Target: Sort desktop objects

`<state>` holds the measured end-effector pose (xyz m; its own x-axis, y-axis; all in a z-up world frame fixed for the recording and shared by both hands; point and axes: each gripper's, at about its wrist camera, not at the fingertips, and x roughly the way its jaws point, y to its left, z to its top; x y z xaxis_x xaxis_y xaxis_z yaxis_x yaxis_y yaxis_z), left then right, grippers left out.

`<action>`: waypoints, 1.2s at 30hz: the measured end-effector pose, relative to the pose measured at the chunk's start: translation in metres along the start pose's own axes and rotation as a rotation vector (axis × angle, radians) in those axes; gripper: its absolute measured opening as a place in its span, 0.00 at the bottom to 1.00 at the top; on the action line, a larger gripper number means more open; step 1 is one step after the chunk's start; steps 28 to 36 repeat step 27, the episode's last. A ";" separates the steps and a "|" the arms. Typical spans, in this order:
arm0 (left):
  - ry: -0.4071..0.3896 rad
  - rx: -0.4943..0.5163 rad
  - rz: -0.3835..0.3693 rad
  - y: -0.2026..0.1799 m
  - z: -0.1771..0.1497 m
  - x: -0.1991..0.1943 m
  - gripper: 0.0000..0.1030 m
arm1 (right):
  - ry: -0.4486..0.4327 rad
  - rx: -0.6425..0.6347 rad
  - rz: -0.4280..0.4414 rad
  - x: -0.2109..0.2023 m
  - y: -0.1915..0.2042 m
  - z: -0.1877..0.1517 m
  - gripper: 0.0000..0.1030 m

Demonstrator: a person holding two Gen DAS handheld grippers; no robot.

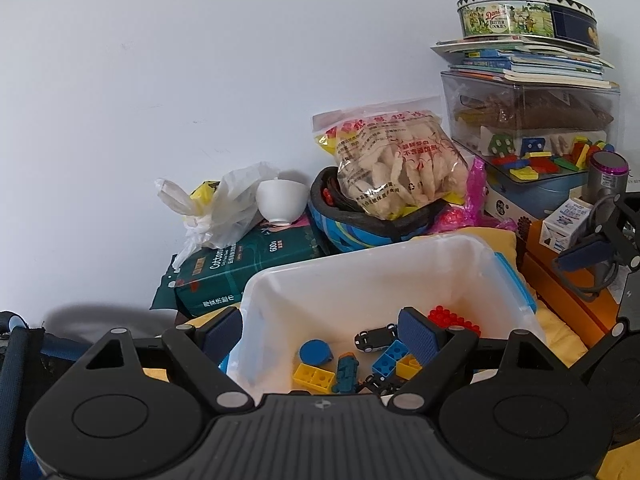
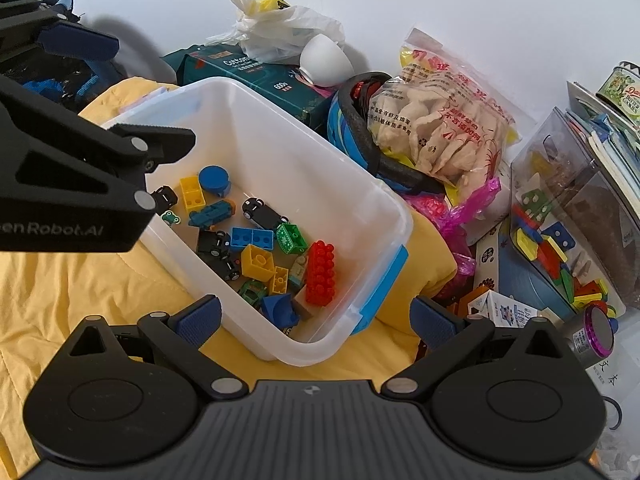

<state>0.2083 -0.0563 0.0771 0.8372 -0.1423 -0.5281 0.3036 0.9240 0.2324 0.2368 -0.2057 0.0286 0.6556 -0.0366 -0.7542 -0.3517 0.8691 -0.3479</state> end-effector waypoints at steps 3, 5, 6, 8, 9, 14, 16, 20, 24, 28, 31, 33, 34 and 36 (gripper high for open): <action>0.004 0.005 0.002 0.000 -0.001 0.001 0.85 | 0.003 0.001 -0.002 0.001 0.000 0.000 1.00; 0.008 0.004 0.003 0.000 -0.001 0.002 0.85 | 0.005 0.003 -0.004 0.001 0.000 0.000 1.00; 0.009 0.003 0.003 0.001 -0.001 0.003 0.85 | 0.006 0.003 -0.003 0.001 0.000 0.000 1.00; 0.013 -0.001 0.005 0.002 -0.001 0.003 0.85 | 0.010 0.005 -0.004 0.002 0.001 0.000 1.00; 0.011 -0.004 0.004 0.003 -0.002 0.003 0.85 | 0.012 0.006 -0.003 0.003 0.001 -0.001 1.00; 0.007 0.016 0.002 0.003 -0.003 0.004 0.85 | 0.012 0.008 0.003 0.004 0.004 -0.001 1.00; 0.013 0.013 0.009 0.003 -0.004 0.005 0.85 | 0.013 0.006 0.006 0.005 0.005 -0.001 1.00; 0.012 0.025 0.011 0.003 -0.007 0.007 0.85 | 0.011 0.003 0.013 0.005 0.006 0.000 1.00; -0.002 0.053 0.027 0.001 -0.008 0.005 0.85 | 0.010 0.001 0.013 0.006 0.006 0.000 1.00; -0.013 0.058 0.012 -0.001 -0.007 0.004 0.85 | 0.011 -0.001 0.016 0.007 0.005 0.000 1.00; -0.013 0.058 0.012 -0.001 -0.007 0.004 0.85 | 0.011 -0.001 0.016 0.007 0.005 0.000 1.00; -0.013 0.058 0.012 -0.001 -0.007 0.004 0.85 | 0.011 -0.001 0.016 0.007 0.005 0.000 1.00; -0.013 0.058 0.012 -0.001 -0.007 0.004 0.85 | 0.011 -0.001 0.016 0.007 0.005 0.000 1.00; -0.013 0.058 0.012 -0.001 -0.007 0.004 0.85 | 0.011 -0.001 0.016 0.007 0.005 0.000 1.00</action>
